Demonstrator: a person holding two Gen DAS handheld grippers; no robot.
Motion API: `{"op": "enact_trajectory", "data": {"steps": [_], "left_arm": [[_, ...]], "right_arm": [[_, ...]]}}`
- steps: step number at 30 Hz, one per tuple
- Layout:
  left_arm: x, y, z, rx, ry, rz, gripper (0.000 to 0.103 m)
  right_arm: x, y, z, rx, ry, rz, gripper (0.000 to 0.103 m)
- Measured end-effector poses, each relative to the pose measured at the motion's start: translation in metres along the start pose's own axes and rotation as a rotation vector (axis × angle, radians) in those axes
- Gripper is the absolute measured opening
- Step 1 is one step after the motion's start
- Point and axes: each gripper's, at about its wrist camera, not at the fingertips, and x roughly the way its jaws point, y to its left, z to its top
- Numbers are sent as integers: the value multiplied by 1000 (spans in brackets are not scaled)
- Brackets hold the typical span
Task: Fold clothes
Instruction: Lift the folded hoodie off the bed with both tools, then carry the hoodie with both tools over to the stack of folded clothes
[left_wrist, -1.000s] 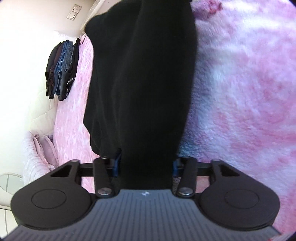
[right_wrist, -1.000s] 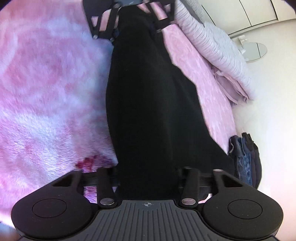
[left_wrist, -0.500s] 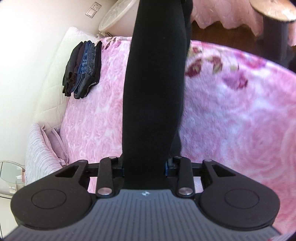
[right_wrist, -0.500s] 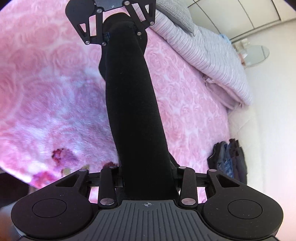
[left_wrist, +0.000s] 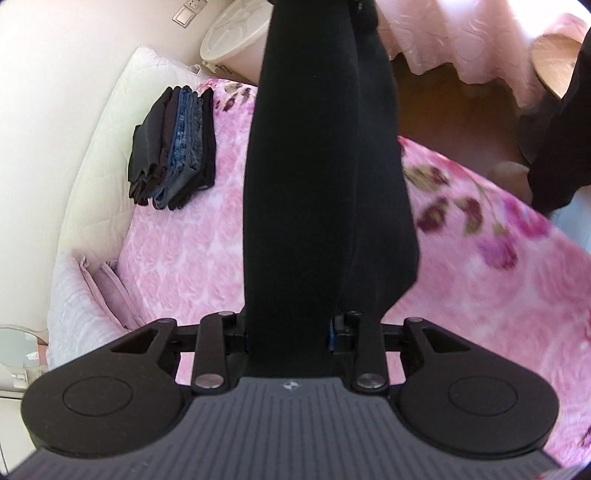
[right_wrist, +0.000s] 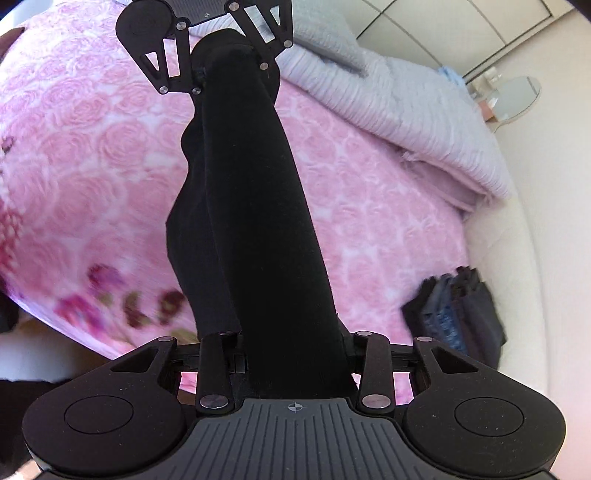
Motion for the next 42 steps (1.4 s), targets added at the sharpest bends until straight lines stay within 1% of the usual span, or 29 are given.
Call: {"op": "enact_trajectory", "data": {"steps": [3,7,9,12,15,17,20,24,26,29,31,33,36,38,39,41,42], "left_arm": [[6,23,37,-17,17,17,29],[16,59,77,-43,6,32,29],[23,78,92,-39,-8,38,29],[38,110,109,-36,-29,52,29],[56,145,120,-19,-57,76,29],[70,171,123,-28,-86,96,29],[90,214,132,-24,-103,124,29],[113,280,144,-24,-108,180,29],[128,320,150,-39,-95,227,29],[157,382,157,-82,-53,304,29],[180,421,158,-109,-8,353,29],[201,458,160,-167,38,405,29],[233,497,170,-225,103,493,29],[260,504,175,-255,137,545,29],[277,500,178,-265,159,552,29],[321,477,183,-299,191,535,29],[347,458,185,-317,202,509,29]], "right_arm": [[-4,-37,-30,-9,-22,-10,37],[-15,-89,-62,-22,-28,-30,37],[-20,-115,-74,-28,-23,-39,37],[-22,-154,-90,-32,-13,-47,37],[-17,-192,-100,-38,4,-59,37],[-13,-219,-104,-36,15,-78,37],[-10,-263,-108,-30,34,-119,37],[0,-338,-112,-31,20,-160,37],[7,-382,-113,-37,-4,-185,37],[26,-451,-117,-56,-57,-228,37],[46,-502,-120,-89,-99,-257,37],[67,-555,-122,-131,-148,-296,37],[97,-625,-126,-187,-221,-372,37],[118,-656,-134,-230,-282,-419,37],[133,-664,-141,-250,-305,-433,37],[167,-667,-160,-269,-333,-437,37],[192,-660,-175,-269,-333,-419,37]]}}
